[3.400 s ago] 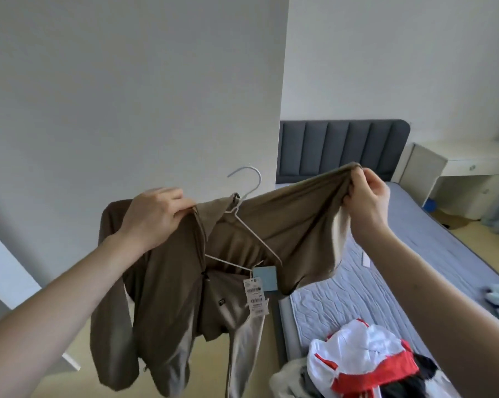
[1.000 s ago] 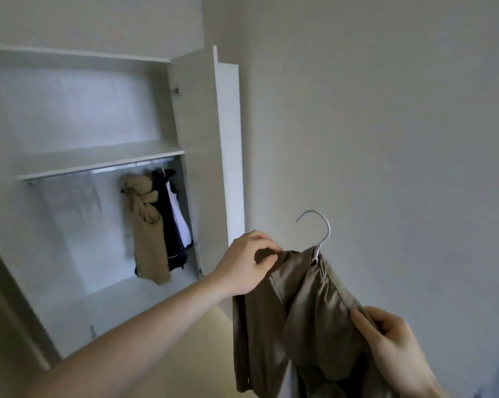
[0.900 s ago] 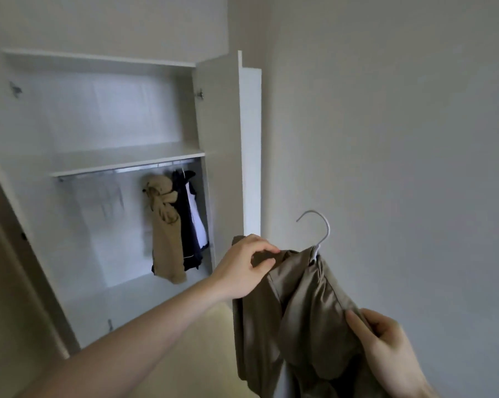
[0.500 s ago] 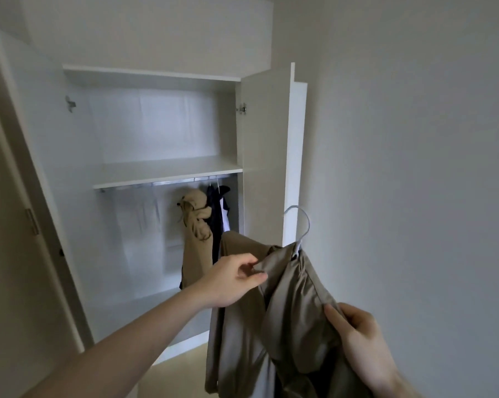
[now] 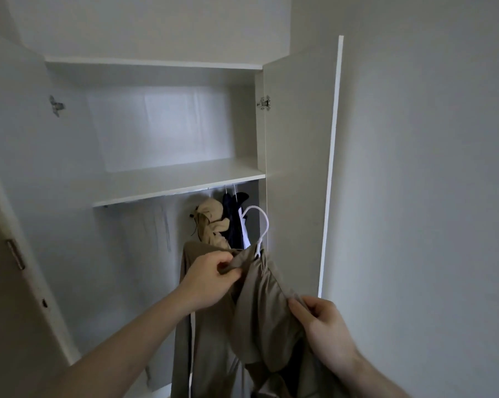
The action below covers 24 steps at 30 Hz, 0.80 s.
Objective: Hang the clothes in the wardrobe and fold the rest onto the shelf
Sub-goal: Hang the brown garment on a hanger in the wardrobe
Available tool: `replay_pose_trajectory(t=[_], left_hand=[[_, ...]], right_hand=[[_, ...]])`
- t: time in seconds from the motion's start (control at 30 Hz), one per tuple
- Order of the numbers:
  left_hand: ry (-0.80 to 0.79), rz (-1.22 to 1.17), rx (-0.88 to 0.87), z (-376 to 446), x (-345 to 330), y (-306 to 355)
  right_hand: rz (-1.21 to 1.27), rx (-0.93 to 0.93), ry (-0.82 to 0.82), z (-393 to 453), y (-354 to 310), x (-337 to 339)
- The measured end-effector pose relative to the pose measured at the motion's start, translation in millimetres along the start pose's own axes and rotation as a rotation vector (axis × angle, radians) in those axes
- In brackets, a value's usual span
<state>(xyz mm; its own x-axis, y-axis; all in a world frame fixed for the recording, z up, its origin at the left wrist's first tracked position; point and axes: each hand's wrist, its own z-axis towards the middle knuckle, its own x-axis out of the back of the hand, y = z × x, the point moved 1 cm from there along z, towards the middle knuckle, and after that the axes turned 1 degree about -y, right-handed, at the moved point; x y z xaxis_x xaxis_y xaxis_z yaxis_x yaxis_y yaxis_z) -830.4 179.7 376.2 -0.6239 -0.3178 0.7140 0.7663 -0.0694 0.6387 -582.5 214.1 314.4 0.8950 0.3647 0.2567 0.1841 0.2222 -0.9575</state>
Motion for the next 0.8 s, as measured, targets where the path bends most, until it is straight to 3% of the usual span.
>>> replay_pose_trajectory(t=[0.27,0.53,0.8], left_hand=[[0.146,-0.006,0.16,65,27,-77],[0.26,0.082,0.453,116,67,-133],[0.354,0.192,0.571,143,112,-188]], right_hand=[[0.037,-0.055,-0.167,105,12,-32],[0.063,-0.164,-0.347,220,27,-68],[0.123,-0.258,-0.397,288,26,-109]])
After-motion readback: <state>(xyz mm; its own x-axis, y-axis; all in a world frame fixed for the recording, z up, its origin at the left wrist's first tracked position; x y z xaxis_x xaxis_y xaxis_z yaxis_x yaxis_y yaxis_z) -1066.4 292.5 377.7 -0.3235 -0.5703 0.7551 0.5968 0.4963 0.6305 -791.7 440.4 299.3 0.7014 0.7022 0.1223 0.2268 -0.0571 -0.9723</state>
